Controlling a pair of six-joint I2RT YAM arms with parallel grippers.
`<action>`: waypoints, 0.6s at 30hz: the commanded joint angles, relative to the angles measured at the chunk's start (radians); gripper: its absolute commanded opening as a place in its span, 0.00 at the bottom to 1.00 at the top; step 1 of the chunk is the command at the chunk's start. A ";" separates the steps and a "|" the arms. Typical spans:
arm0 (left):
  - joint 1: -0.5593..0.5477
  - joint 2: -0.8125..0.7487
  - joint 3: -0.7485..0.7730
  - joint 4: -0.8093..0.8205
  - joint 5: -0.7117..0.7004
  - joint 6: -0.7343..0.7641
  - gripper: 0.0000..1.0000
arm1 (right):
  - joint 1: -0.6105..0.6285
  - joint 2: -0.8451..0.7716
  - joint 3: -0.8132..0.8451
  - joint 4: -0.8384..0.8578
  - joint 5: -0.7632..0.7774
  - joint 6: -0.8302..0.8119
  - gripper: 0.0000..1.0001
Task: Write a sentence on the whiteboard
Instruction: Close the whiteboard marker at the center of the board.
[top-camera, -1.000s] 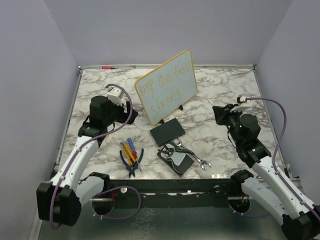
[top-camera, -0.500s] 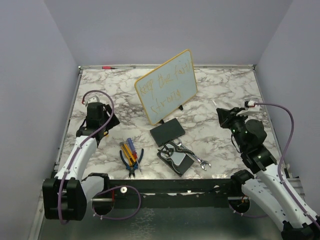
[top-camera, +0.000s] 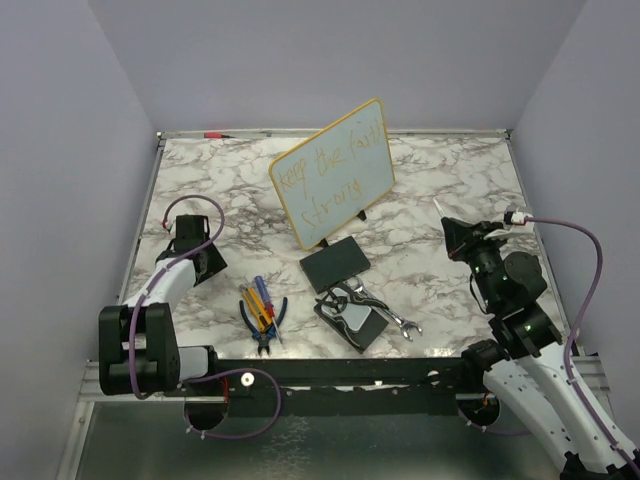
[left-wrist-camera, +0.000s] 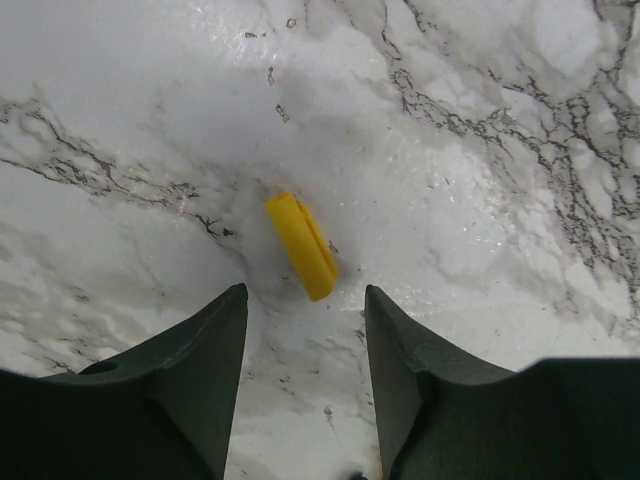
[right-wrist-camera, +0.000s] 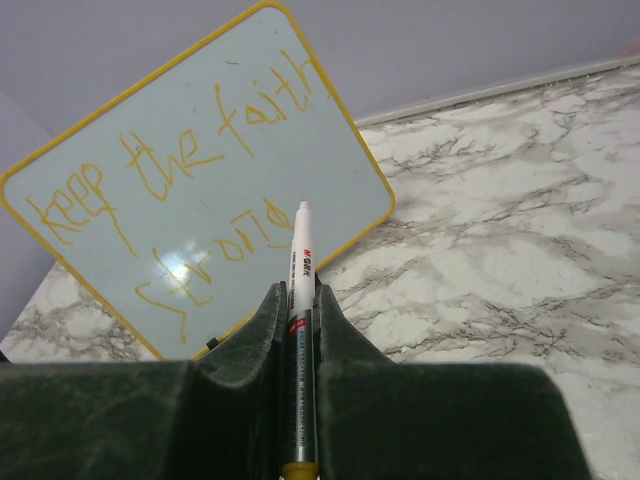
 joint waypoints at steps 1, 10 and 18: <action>0.021 0.060 0.032 0.004 0.011 0.040 0.49 | -0.004 -0.012 -0.014 -0.030 0.013 -0.009 0.05; 0.021 0.097 0.053 0.024 -0.017 0.067 0.41 | -0.003 -0.019 -0.018 -0.031 0.021 -0.006 0.05; 0.020 0.132 0.071 0.023 0.029 0.126 0.18 | -0.003 -0.001 -0.014 -0.039 0.027 -0.003 0.05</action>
